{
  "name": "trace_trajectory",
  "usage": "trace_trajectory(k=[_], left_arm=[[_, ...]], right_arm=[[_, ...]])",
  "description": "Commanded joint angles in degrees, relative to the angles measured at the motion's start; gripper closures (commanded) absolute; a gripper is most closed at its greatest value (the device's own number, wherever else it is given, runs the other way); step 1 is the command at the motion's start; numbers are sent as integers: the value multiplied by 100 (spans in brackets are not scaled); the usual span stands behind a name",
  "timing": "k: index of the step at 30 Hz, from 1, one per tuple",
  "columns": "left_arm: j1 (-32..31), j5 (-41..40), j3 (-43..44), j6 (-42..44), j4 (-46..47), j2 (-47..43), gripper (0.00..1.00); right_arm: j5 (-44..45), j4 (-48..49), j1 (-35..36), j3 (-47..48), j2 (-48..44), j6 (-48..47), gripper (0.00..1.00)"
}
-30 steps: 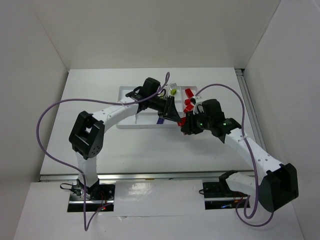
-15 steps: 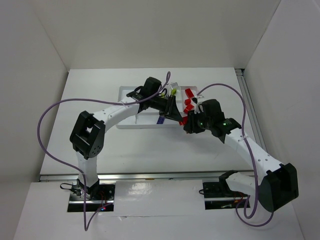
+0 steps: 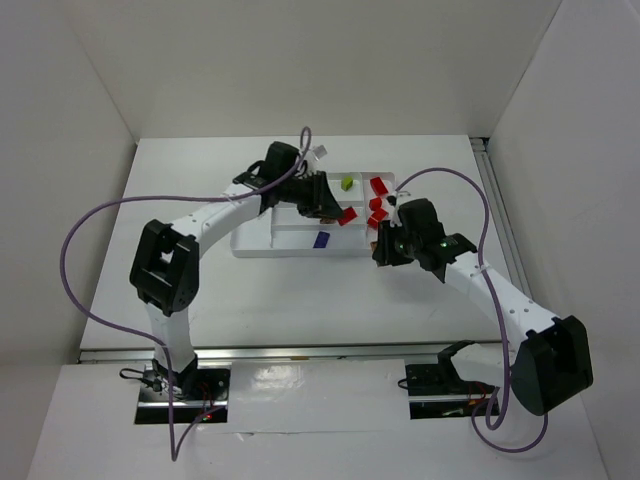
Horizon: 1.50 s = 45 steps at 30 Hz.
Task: Sort the legos into containers by color
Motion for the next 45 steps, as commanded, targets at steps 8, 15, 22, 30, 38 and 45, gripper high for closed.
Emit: trace_trajectory(k=[8,15,22,30,38,45], left_arm=[[1253,-1402,-787,123,-164,-1454,100],[1552,-1412,-1263,176,-302,-2307,100],[1754,-1245,-1387,229,-303,-2554,100],[1807,-1122,-1387,281,-408,-2720,100],[1860,-1061,-1378,342,-409,-2721,100],[1860,-779,-1114,457,-479,-2528,100]], right_arm=[[129,1269,33,682,818,887,100],[480,1703,261,2165,2487,977,100],[497,1703,745,3555,4094,872,98],[690,1694,1000,4155,4791,924,77],[874,1536,1053,4507,4950,924,19],[1313,1536,1053,4103,4458,986,22]])
